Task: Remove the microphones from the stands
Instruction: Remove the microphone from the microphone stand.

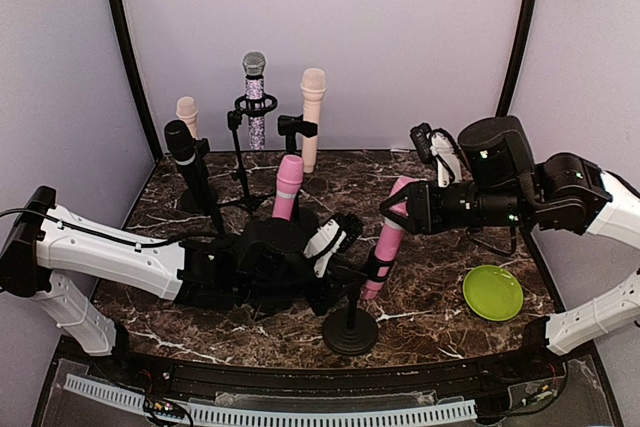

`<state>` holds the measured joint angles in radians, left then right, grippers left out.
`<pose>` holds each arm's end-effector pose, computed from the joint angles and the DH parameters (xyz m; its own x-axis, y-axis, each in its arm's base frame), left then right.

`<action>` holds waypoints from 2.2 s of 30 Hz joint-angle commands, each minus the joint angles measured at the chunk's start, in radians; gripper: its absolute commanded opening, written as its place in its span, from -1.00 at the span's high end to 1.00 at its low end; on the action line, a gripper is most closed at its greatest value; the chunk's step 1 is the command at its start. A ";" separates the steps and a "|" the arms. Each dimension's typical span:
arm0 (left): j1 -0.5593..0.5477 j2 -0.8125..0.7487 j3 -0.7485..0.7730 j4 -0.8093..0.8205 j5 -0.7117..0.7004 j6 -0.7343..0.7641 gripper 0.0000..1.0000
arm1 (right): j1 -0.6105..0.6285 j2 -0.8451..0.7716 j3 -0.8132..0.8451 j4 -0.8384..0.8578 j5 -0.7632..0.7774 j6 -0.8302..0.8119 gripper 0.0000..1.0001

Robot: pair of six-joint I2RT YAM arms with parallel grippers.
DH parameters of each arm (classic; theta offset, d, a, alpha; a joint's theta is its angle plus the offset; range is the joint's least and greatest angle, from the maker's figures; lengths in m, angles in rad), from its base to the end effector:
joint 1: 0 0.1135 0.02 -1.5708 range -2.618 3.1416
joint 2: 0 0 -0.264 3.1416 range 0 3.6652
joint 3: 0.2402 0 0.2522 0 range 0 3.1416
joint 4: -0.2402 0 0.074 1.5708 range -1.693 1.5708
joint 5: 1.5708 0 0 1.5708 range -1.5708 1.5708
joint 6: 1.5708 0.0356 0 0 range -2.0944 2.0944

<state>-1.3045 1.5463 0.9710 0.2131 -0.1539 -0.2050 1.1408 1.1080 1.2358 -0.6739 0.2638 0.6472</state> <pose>0.0984 -0.3399 0.2558 -0.2777 0.2536 -0.9266 0.8775 0.4596 -0.1372 0.1043 0.2052 0.3842 -0.6458 -0.0118 -0.7634 -0.4954 0.7673 0.4072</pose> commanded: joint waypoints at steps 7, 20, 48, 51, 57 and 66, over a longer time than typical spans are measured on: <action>0.001 0.034 -0.052 -0.232 -0.008 0.016 1.00 | -0.027 -0.035 0.122 0.124 0.164 0.024 0.64; 0.001 0.034 -0.054 -0.228 -0.003 0.015 1.00 | -0.029 -0.045 0.138 0.125 0.163 0.007 0.64; 0.001 0.037 -0.061 -0.228 0.005 0.005 1.00 | -0.029 -0.062 0.170 0.103 0.182 -0.018 0.64; 0.001 0.037 -0.065 -0.227 0.004 0.004 1.00 | -0.029 -0.063 0.174 0.100 0.186 -0.020 0.64; 0.001 0.039 -0.066 -0.222 0.005 0.003 1.00 | -0.030 -0.069 0.178 0.094 0.191 -0.024 0.64; 0.001 0.040 -0.071 -0.220 0.003 0.000 1.00 | -0.029 -0.062 0.202 0.083 0.197 -0.037 0.64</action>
<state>-1.3045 1.5505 0.9707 0.2554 -0.1539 -0.2050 1.1408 1.1194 1.3193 -0.7574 0.2852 0.6403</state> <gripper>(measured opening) 0.234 0.462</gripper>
